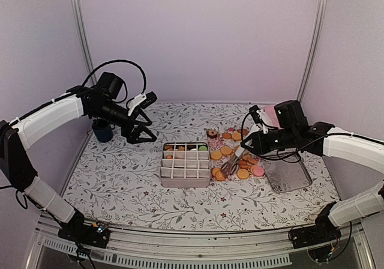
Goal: Pack the cookies
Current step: Pick up the fake cookies from the plate, then place the fake cookies in the empty pocket of the box.
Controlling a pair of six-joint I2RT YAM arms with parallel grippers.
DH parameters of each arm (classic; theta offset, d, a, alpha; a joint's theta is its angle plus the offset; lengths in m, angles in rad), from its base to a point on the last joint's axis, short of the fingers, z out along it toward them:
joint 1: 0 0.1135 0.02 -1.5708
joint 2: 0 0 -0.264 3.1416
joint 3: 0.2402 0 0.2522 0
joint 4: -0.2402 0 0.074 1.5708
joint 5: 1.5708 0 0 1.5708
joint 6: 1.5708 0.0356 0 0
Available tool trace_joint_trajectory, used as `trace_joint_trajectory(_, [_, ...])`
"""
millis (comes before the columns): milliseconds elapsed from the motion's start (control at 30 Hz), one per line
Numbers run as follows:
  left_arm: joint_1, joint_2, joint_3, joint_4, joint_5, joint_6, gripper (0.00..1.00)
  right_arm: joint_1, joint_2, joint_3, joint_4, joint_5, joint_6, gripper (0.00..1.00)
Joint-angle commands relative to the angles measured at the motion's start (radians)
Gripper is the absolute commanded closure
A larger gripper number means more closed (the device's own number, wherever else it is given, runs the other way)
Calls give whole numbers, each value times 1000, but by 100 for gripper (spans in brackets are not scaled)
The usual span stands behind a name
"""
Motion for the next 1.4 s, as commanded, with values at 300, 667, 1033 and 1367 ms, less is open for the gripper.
trace_joint_trajectory(300, [8,0,11,14,0,8,1,-4,-58,41,-25,100,-23,100])
trace_joint_trajectory(667, [68,23,-12,25,27,-18,1,-2,-37,264,-68,124,-112,100])
trace_joint_trajectory(1033, [161,-10,-168,93,25,-46,1,150,273,477,98,85,-170,100])
trace_joint_trajectory(1367, [157,56,-268,136,17,-28,3,215,458,562,135,92,-207,100])
